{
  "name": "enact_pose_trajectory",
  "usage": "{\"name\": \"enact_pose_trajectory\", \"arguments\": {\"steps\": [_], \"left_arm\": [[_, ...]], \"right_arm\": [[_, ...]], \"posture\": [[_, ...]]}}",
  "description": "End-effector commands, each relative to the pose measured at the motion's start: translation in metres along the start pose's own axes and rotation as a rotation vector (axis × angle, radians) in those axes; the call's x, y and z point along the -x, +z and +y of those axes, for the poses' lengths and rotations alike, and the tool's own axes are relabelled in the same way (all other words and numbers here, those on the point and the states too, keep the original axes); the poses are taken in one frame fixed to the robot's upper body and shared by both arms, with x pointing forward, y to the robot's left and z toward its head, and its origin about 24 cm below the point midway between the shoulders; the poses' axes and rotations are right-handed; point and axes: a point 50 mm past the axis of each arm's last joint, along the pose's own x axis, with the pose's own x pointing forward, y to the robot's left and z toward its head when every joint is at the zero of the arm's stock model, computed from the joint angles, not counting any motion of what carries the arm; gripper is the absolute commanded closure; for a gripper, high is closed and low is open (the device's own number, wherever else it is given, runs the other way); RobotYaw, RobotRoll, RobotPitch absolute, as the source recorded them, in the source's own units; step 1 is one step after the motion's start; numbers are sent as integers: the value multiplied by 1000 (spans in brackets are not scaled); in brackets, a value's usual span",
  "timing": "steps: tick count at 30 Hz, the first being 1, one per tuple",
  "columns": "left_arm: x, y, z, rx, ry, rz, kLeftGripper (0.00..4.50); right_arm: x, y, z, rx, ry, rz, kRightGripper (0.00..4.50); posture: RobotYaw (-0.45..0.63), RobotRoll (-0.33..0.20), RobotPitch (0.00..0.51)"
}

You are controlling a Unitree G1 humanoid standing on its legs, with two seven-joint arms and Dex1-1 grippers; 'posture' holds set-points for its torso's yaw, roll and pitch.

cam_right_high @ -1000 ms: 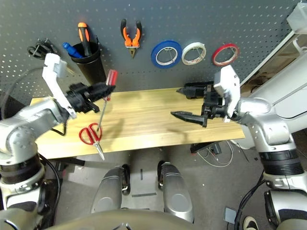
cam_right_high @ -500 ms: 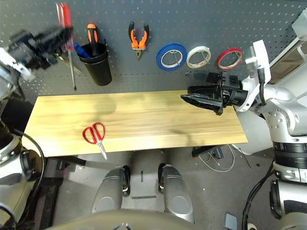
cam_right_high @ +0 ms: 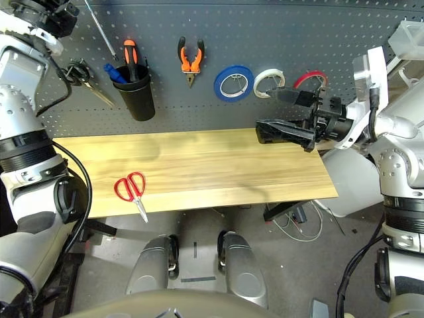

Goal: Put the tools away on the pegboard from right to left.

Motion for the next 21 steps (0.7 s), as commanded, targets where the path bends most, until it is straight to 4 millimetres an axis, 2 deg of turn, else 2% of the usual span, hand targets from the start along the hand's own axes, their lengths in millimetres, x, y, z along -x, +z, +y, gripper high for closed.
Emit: {"name": "enact_pose_trajectory", "arguments": {"steps": [1,8,11,14,21], "left_arm": [[3,-21,2,-82,19,29,3663],[15,-56,5,-156,26,56,3663],[19,-65,6,-187,28,79,3663],[20,-64,8,-241,24,87,2611],[16,-13,10,-487,-44,27,37]], "right_arm": [[1,3,3,2,-7,-16,0],[-5,5,5,-9,-4,-49,0],[-7,4,5,-15,1,-51,0],[-8,4,5,-19,7,-51,0],[-11,-7,5,-43,38,-14,0]], "posture": [[-101,0,45],[-101,0,53],[-95,0,56],[-89,0,60],[-51,0,75]]}}
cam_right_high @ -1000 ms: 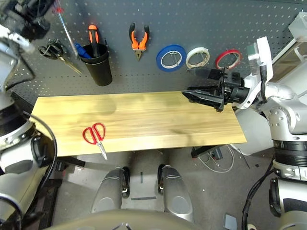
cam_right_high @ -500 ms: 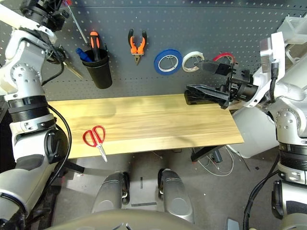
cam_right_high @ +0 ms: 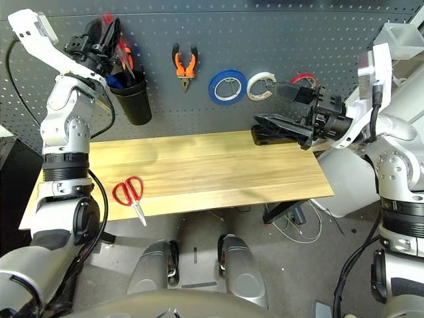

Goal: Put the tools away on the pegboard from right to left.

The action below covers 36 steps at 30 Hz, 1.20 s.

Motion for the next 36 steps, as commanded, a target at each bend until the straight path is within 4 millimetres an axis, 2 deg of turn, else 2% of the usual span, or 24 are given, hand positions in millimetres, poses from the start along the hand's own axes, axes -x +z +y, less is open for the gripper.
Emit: {"name": "enact_pose_trajectory", "arguments": {"steps": [1,3,5,8,13,17,22,24,29,36], "left_arm": [[-3,29,0,-113,-67,-54,37],[-3,51,-7,-51,-147,-72,37],[2,66,-23,129,-259,-65,37],[21,68,-45,303,-420,52,37],[79,31,-66,445,-527,372,37],[120,2,-86,570,-516,553,37],[178,-45,-78,591,-357,849,37],[195,-63,-68,549,-244,937,37],[217,-101,-47,416,-36,1045,37],[221,-142,-31,247,150,1091,37]], "right_arm": [[-5,-8,1,-16,33,28,0],[-7,-14,1,-25,41,64,0],[-8,-21,2,-36,55,92,0],[-11,-34,6,-50,90,135,0],[-19,-61,19,-13,186,210,0],[-26,-77,28,2,246,236,0],[-31,-89,36,12,294,256,0],[-32,-90,36,18,296,258,0],[-31,-95,35,81,289,285,0],[-29,-97,38,94,282,291,0]], "posture": [[-51,0,75],[-31,0,86],[-18,0,92],[12,0,109],[59,0,143],[70,0,161],[70,0,179],[64,0,183],[47,0,194],[10,0,216]]}}
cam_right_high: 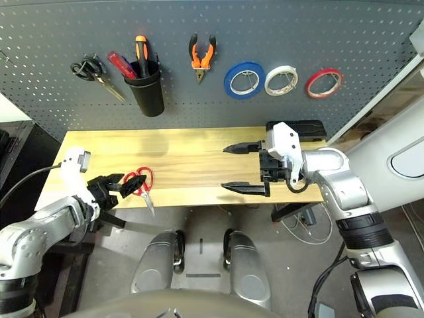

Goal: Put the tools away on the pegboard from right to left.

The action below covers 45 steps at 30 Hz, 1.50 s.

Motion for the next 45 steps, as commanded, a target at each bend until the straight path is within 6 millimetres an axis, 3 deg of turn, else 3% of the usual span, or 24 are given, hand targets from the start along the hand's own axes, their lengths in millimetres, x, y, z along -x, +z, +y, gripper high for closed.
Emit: {"name": "enact_pose_trajectory", "arguments": {"steps": [1,9,17,33,36,45], "left_arm": [[-12,-9,10,-31,99,11,37],[-35,-13,30,-68,242,2,37],[-27,-36,50,-69,351,63,37],[-29,-58,44,-57,352,108,37],[-34,-56,41,-54,347,100,613],[-40,-50,35,-48,329,74,4108]], "right_arm": [[2,-2,4,-6,-3,10,0],[9,2,12,-25,-24,15,0],[16,7,19,-45,-54,27,0],[13,15,20,-58,-58,14,0],[13,16,20,-57,-61,14,0],[13,17,20,-55,-62,14,0]], "posture": [[3,0,220],[-51,0,245],[-77,0,275],[-90,0,291],[-95,0,287],[-90,0,277]]}}
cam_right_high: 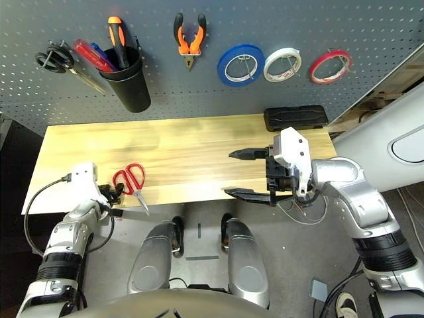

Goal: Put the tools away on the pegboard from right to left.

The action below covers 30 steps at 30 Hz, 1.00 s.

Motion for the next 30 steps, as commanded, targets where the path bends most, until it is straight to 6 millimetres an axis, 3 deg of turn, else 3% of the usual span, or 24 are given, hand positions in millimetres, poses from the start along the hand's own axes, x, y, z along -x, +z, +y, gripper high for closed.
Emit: {"name": "enact_pose_trajectory", "arguments": {"steps": [1,12,17,22,30], "left_arm": [[-1,-13,0,2,9,47,4468],[1,-3,6,15,21,8,4468],[15,21,19,50,35,-118,4468],[37,47,32,66,31,-288,4468],[68,87,45,98,-8,-476,4468]], "right_arm": [[3,3,0,11,-3,2,0],[3,2,-1,11,-16,-1,0],[3,-1,0,8,-22,-2,0],[9,3,-13,-3,-77,-64,0],[36,22,-29,-57,-100,-167,0]], "posture": [[-88,0,277],[-92,0,283],[-69,0,273],[-15,0,245],[20,0,185]]}}
